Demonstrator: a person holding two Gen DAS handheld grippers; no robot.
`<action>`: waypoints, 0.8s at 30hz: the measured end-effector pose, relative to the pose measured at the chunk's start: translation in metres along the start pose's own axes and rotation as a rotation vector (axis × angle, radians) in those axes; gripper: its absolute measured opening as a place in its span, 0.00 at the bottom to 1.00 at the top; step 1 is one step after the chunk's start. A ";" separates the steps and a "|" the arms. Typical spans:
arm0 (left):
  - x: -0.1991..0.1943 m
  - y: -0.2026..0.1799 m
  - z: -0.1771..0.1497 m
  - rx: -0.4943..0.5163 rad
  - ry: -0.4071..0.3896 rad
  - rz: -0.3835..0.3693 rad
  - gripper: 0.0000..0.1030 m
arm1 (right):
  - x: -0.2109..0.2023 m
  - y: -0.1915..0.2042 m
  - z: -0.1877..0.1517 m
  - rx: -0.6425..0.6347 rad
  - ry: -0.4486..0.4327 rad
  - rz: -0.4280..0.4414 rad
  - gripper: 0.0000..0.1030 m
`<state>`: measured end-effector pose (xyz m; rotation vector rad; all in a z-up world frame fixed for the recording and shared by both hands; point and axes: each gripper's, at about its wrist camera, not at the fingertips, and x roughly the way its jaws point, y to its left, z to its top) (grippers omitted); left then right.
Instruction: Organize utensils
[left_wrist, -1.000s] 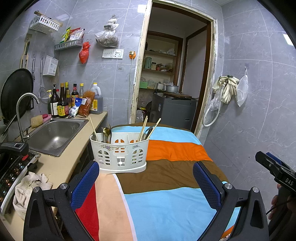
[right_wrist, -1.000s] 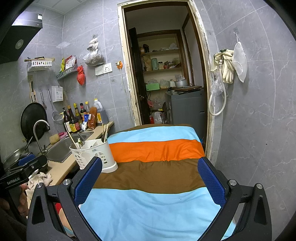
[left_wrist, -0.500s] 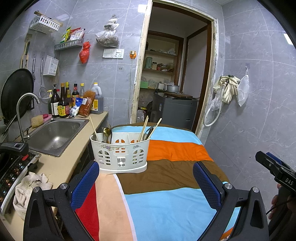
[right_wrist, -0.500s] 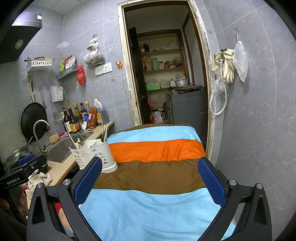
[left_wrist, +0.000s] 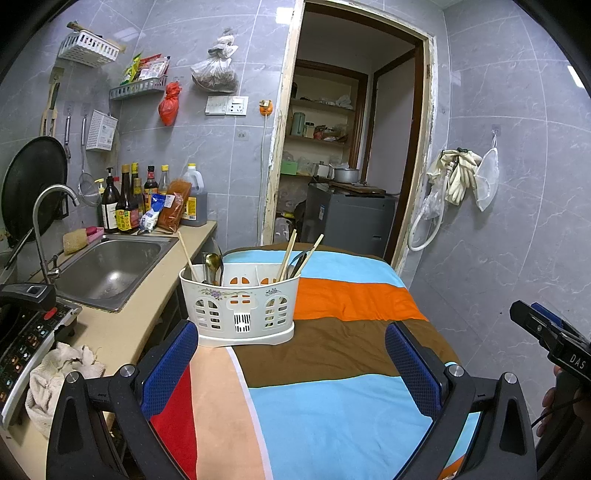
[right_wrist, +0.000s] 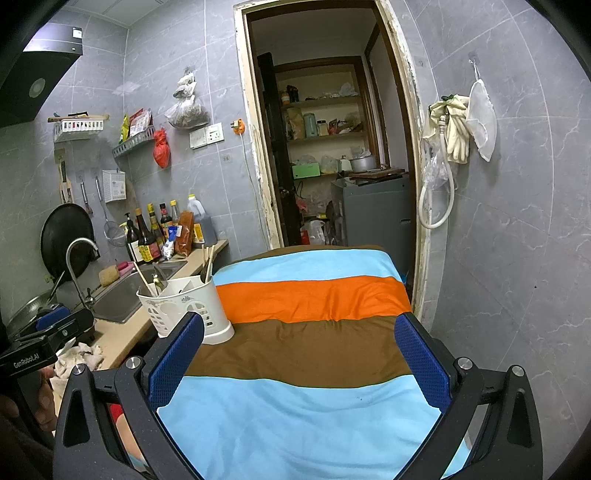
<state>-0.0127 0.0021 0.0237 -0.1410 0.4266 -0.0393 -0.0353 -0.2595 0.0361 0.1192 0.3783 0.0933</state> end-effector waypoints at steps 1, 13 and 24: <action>0.001 0.000 0.000 -0.001 -0.001 0.000 0.99 | 0.000 0.000 0.000 0.000 0.000 0.000 0.98; 0.002 0.001 0.001 0.000 0.000 0.000 0.99 | -0.002 0.003 -0.001 -0.002 0.003 0.001 0.98; -0.003 0.004 -0.001 0.001 -0.003 -0.003 0.99 | -0.003 0.005 -0.003 -0.001 0.006 0.000 0.98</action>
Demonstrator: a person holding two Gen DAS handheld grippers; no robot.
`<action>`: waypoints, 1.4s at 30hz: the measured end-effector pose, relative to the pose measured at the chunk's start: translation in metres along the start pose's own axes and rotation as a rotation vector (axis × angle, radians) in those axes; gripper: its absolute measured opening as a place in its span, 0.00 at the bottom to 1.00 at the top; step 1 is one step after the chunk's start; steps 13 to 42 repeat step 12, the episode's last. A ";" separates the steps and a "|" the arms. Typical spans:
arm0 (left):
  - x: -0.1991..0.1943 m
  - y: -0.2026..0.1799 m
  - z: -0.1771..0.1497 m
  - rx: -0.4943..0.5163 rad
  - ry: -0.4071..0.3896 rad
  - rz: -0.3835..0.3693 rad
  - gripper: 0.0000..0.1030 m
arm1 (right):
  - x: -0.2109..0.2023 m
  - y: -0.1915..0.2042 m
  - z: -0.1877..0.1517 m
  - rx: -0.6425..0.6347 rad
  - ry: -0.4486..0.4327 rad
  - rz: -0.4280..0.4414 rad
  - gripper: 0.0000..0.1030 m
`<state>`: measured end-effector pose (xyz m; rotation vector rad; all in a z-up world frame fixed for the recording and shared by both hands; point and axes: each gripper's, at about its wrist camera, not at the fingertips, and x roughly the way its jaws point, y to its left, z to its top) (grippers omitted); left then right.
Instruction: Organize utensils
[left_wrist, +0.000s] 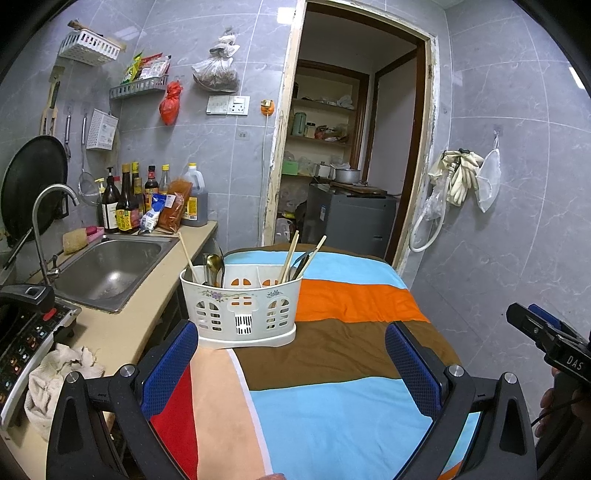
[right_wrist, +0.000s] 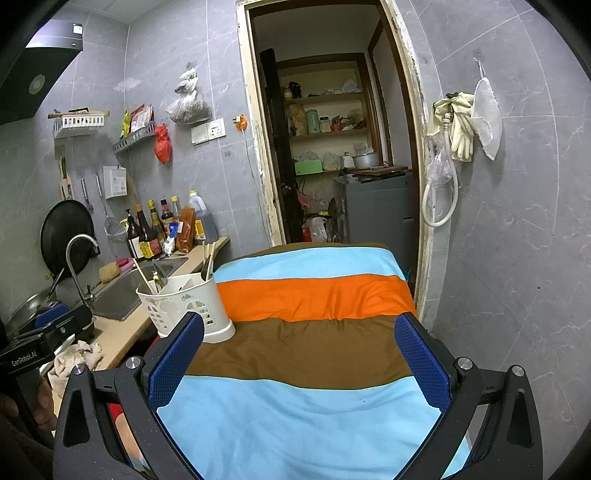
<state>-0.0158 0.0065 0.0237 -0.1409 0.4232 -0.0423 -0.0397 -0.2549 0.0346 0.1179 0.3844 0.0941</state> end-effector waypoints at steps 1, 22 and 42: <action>0.001 0.002 0.001 -0.001 0.002 0.001 0.99 | -0.001 0.001 -0.001 0.000 0.001 0.000 0.98; 0.005 0.009 0.002 0.002 0.024 0.021 0.99 | 0.007 0.004 -0.010 -0.002 0.022 0.003 0.98; 0.005 0.009 0.002 0.002 0.024 0.021 0.99 | 0.007 0.004 -0.010 -0.002 0.022 0.003 0.98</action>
